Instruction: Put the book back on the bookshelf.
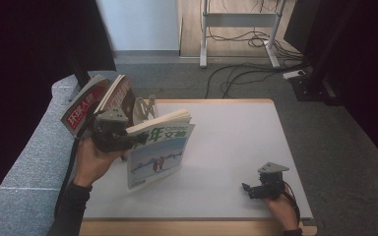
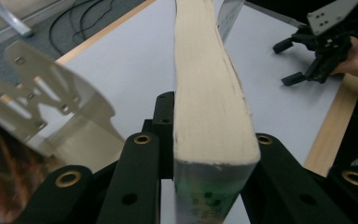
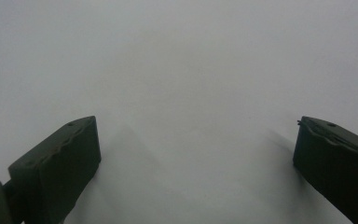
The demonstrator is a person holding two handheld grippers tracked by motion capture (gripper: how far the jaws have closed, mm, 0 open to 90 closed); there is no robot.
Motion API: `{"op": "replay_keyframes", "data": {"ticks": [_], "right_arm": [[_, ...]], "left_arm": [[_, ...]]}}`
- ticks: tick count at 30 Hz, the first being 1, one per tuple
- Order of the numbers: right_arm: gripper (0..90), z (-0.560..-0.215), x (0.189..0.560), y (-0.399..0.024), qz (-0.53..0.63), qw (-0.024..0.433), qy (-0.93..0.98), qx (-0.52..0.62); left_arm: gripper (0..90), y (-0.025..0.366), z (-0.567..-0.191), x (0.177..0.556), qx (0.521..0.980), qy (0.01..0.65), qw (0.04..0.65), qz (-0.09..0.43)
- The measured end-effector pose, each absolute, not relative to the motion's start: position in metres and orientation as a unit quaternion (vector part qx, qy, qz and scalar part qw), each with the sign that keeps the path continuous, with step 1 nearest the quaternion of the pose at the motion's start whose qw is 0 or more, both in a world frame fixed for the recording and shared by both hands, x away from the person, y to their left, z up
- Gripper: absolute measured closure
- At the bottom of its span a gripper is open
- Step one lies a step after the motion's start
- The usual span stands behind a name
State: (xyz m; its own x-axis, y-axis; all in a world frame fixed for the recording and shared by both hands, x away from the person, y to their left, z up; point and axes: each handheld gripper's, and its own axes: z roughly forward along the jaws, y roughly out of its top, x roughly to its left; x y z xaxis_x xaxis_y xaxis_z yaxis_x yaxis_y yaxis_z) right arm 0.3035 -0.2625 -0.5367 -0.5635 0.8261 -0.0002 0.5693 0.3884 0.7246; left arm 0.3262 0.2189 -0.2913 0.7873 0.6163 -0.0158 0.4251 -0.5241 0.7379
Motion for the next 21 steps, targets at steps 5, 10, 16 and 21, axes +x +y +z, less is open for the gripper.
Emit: {"op": "replay_keyframes", "data": {"ticks": [5,10,16,21], "right_arm": [[0.1,-0.537,0.304,-0.263,0.349,0.184,0.813,0.429],[0.2,-0.537,0.304,-0.263,0.349,0.184,0.813,0.429],[0.2,-0.537,0.304,-0.263,0.349,0.182,0.812,0.430],[0.2,-0.537,0.304,-0.263,0.349,0.182,0.812,0.430]], "left_arm": [[74.2,0.235,-0.287,0.326,0.855,0.328,0.381,0.130],[74.3,0.250,-0.282,0.327,0.844,0.355,0.378,0.136],[74.3,0.266,-0.277,0.329,0.833,0.378,0.376,0.150],[74.2,0.275,-0.274,0.334,0.822,0.400,0.372,0.159]]}}
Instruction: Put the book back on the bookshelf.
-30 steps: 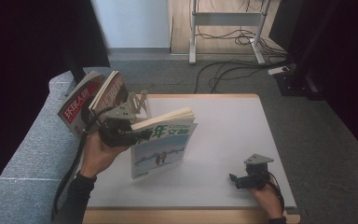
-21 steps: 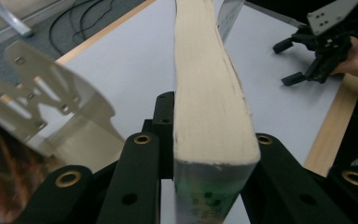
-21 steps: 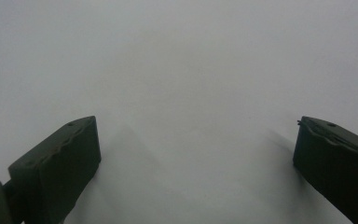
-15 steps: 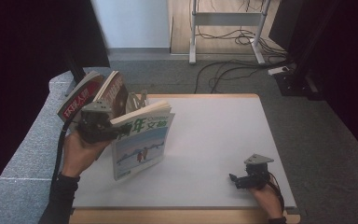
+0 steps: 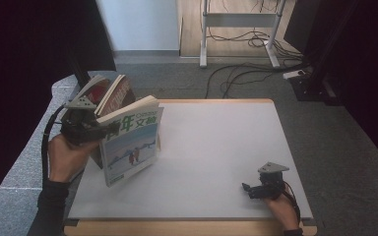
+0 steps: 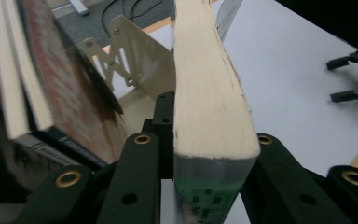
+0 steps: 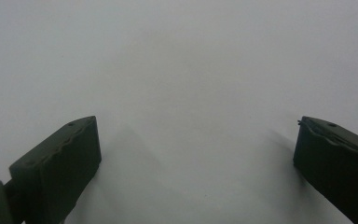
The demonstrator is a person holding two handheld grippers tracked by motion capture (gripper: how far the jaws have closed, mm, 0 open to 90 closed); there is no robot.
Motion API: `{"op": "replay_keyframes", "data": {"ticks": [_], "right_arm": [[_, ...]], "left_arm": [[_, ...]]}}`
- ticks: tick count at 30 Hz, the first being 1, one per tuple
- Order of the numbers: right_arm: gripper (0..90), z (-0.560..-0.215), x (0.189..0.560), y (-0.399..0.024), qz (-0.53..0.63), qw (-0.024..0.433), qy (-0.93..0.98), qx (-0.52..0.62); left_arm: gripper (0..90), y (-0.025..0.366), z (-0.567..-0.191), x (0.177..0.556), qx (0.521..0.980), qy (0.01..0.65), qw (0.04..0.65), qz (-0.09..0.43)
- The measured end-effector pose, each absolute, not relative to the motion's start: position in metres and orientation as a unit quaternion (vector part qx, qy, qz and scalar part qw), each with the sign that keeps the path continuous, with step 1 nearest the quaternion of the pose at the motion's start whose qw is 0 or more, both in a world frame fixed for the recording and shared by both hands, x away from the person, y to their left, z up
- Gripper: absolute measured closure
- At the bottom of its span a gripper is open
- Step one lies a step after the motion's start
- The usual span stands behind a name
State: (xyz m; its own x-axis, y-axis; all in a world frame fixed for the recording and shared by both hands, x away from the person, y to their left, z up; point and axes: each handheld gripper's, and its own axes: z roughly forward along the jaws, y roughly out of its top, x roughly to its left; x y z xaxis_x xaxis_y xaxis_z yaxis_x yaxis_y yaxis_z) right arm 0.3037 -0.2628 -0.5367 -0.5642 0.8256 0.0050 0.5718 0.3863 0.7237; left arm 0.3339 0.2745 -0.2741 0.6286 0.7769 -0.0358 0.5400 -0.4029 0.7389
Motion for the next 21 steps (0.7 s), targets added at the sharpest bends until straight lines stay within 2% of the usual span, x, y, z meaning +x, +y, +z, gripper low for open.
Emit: {"op": "replay_keyframes", "data": {"ticks": [21], "right_arm": [[0.2,-0.537,0.304,-0.263,0.349,0.180,0.814,0.429]], "left_arm": [[74.2,0.271,-0.276,0.375,0.787,0.451,0.376,0.191]]}}
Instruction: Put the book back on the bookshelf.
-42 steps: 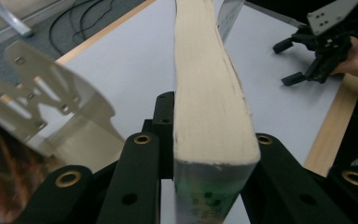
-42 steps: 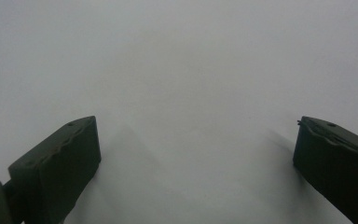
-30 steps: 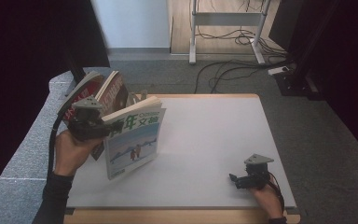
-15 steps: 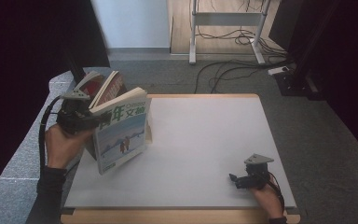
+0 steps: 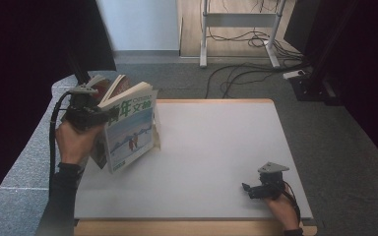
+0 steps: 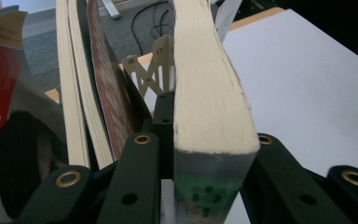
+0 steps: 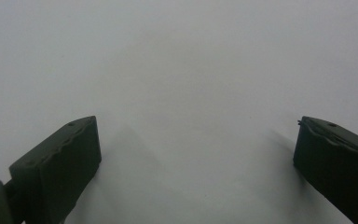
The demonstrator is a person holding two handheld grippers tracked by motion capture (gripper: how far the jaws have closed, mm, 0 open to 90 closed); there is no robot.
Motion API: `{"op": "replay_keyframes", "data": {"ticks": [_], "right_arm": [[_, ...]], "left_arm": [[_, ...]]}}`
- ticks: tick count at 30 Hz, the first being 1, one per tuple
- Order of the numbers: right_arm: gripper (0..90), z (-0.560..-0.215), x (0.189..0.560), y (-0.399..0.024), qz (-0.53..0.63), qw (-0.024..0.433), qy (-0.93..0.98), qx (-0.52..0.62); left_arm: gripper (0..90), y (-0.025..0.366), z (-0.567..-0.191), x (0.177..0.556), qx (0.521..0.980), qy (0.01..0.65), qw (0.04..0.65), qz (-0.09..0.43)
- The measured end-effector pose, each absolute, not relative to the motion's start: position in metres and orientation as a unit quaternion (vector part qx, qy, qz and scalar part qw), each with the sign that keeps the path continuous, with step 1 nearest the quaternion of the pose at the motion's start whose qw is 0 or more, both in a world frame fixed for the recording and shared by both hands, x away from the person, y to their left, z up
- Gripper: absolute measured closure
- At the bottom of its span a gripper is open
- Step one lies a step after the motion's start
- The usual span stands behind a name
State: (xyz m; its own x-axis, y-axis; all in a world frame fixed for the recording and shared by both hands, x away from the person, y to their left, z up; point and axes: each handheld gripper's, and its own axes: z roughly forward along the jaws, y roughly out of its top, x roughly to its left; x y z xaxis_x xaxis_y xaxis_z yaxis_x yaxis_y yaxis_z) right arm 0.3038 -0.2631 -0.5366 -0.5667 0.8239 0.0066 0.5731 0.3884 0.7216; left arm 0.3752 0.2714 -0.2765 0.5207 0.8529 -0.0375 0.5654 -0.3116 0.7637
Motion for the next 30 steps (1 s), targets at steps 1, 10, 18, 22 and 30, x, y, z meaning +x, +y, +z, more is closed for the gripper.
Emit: {"op": "replay_keyframes", "data": {"ticks": [1,10,18,22,30], "right_arm": [[0.2,-0.537,0.304,-0.263,0.349,0.180,0.814,0.429],[0.2,-0.537,0.304,-0.263,0.349,0.180,0.813,0.429],[0.2,-0.537,0.304,-0.263,0.349,0.180,0.813,0.430],[0.2,-0.537,0.304,-0.263,0.348,0.180,0.813,0.430],[0.2,-0.537,0.304,-0.263,0.348,0.179,0.814,0.429]], "left_arm": [[74.2,0.270,-0.277,0.377,0.786,0.450,0.377,0.192],[74.1,0.255,-0.292,0.394,0.776,0.447,0.397,0.200],[73.7,0.249,-0.300,0.385,0.791,0.436,0.384,0.191],[73.4,0.251,-0.306,0.375,0.792,0.436,0.383,0.189],[73.1,0.257,-0.321,0.357,0.782,0.439,0.404,0.183]]}}
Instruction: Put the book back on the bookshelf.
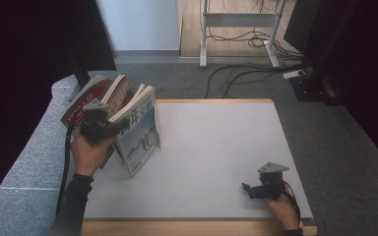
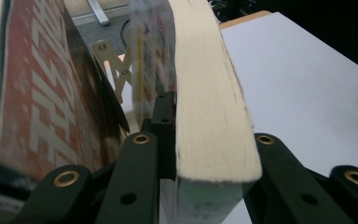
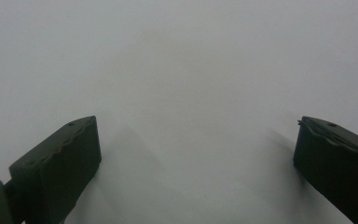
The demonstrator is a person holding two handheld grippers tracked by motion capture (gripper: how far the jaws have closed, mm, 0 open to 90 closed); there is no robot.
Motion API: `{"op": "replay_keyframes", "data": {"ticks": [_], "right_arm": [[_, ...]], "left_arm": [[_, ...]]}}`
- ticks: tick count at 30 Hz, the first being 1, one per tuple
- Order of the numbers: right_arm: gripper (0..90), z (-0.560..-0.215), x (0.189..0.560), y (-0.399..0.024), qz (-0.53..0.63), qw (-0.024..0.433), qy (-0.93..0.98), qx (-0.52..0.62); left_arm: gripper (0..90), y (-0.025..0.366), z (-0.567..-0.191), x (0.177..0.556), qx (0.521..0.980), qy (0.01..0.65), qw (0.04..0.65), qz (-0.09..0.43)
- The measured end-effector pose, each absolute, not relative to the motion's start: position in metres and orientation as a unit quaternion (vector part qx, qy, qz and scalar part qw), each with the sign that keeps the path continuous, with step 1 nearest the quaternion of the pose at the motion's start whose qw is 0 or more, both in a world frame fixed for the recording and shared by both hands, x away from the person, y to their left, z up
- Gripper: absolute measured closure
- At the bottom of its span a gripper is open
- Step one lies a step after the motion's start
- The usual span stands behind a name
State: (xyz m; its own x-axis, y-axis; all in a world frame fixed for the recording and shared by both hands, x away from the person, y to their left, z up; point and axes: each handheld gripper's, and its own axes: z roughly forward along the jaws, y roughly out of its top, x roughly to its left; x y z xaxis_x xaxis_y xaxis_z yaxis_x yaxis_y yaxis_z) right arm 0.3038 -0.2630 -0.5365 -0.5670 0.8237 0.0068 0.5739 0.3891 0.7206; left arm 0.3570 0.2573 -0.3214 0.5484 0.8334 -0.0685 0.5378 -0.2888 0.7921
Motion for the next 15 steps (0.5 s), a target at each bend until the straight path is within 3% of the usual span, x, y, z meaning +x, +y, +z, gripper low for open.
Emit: {"op": "replay_keyframes", "data": {"ticks": [15], "right_arm": [[0.2,-0.537,0.304,-0.263,0.348,0.181,0.813,0.429]], "left_arm": [[65.0,0.245,-0.325,0.336,0.812,0.412,0.366,0.191]]}}
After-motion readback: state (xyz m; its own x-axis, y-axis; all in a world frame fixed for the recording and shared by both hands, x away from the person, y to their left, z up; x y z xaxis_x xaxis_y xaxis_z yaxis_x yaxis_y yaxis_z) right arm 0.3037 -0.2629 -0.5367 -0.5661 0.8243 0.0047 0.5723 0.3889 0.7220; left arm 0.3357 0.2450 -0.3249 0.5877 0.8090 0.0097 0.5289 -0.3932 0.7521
